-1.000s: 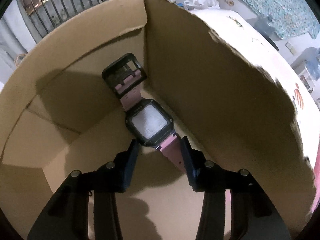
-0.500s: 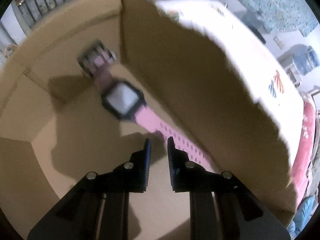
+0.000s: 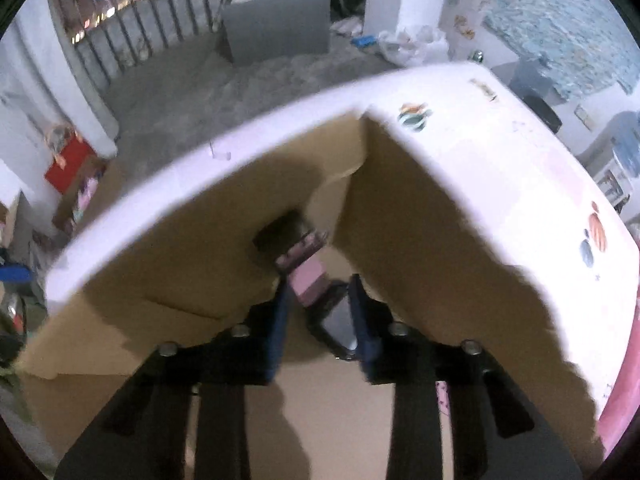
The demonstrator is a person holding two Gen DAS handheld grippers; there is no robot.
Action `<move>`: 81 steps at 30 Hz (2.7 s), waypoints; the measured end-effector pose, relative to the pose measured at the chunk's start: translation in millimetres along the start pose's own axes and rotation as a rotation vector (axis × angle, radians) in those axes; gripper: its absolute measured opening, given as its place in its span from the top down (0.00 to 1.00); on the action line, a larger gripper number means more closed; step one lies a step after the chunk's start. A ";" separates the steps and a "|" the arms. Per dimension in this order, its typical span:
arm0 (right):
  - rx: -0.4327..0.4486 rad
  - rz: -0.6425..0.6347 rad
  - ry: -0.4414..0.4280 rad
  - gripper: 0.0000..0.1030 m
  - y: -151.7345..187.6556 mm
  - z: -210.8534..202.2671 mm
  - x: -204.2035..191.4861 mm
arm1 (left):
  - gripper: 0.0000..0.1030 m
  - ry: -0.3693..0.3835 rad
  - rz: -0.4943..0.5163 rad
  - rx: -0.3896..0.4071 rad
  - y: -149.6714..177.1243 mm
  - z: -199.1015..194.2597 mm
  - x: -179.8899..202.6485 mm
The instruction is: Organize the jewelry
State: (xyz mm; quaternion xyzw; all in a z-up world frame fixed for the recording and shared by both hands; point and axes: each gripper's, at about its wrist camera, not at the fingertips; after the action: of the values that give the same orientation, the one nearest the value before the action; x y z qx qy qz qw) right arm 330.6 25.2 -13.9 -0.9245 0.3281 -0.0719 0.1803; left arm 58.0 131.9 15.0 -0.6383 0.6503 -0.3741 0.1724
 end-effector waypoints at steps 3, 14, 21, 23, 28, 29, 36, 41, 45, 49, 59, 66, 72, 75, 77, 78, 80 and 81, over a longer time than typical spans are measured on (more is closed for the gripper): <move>0.018 -0.019 0.026 0.75 1.9 2.1 -3.8 | 0.40 -0.005 -0.006 0.000 2.2 -2.5 -3.1; -0.025 -0.047 0.082 0.49 -1.0 17.3 3.6 | 0.40 0.001 -0.018 -0.007 5.3 -2.8 -8.5; -0.085 -0.001 0.151 0.62 17.3 3.9 15.1 | 0.40 -0.001 -0.037 -0.009 5.5 -0.5 -15.2; -0.105 0.016 0.216 0.64 25.0 1.3 23.5 | 0.40 0.000 -0.041 -0.009 5.3 0.2 -17.0; -0.023 0.035 0.157 0.65 35.7 -25.5 32.2 | 0.40 0.010 -0.041 -0.016 4.2 4.1 -18.3; -0.001 0.037 0.137 0.64 34.3 -30.5 31.8 | 0.40 0.012 -0.038 -0.015 3.8 4.3 -17.7; 0.093 0.083 0.074 0.64 20.9 -63.5 24.5 | 0.37 0.009 -0.022 -0.025 5.0 4.1 -9.6; 0.290 0.143 0.085 0.34 42.9 -148.0 8.5 | 0.35 0.018 0.016 -0.056 9.1 8.6 2.0; 0.447 0.228 0.161 0.13 102.0 -220.4 -16.7 | 0.29 0.028 0.083 -0.098 15.7 17.1 19.8; 0.484 0.389 0.223 0.07 183.0 -234.9 -46.4 | 0.25 0.017 0.163 -0.154 26.8 30.2 39.1; 0.084 0.835 0.456 0.07 300.8 -117.6 -51.1 | 0.16 -0.099 0.297 -0.322 43.1 78.2 65.7; 0.037 0.798 0.509 0.07 301.4 -99.1 -45.5 | 0.07 -0.122 0.262 -0.297 43.7 82.4 60.4; 0.094 0.841 0.460 0.06 314.4 -99.7 -41.8 | 0.07 -0.136 0.255 -0.324 39.2 85.1 60.8; 0.108 0.792 0.437 0.06 314.1 -100.6 -44.3 | 0.07 -0.137 0.250 -0.324 40.2 84.1 62.4; 0.118 0.787 0.456 0.06 311.5 -107.9 -48.4 | 0.07 -0.137 0.254 -0.322 40.9 83.9 64.3; 0.139 0.782 0.471 0.06 307.8 -114.4 -52.9 | 0.07 -0.133 0.255 -0.317 41.6 83.7 64.2; 0.226 0.752 0.444 0.06 297.6 -129.6 -67.4 | 0.07 -0.128 0.259 -0.319 40.3 85.5 62.7; 0.294 0.729 0.397 0.06 290.8 -137.6 -76.2 | 0.07 -0.124 0.263 -0.322 40.0 85.6 62.8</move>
State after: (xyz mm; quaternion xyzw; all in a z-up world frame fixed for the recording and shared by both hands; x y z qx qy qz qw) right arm 68.2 -175.3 1.6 -0.6812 0.6472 -0.2260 0.2570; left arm 82.2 45.1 -53.9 -0.5892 0.7674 -0.1996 0.1554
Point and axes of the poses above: each gripper's, at about its wrist camera, not at the fingertips, and z roughly the way its jaws point, x to its right, y to its underside
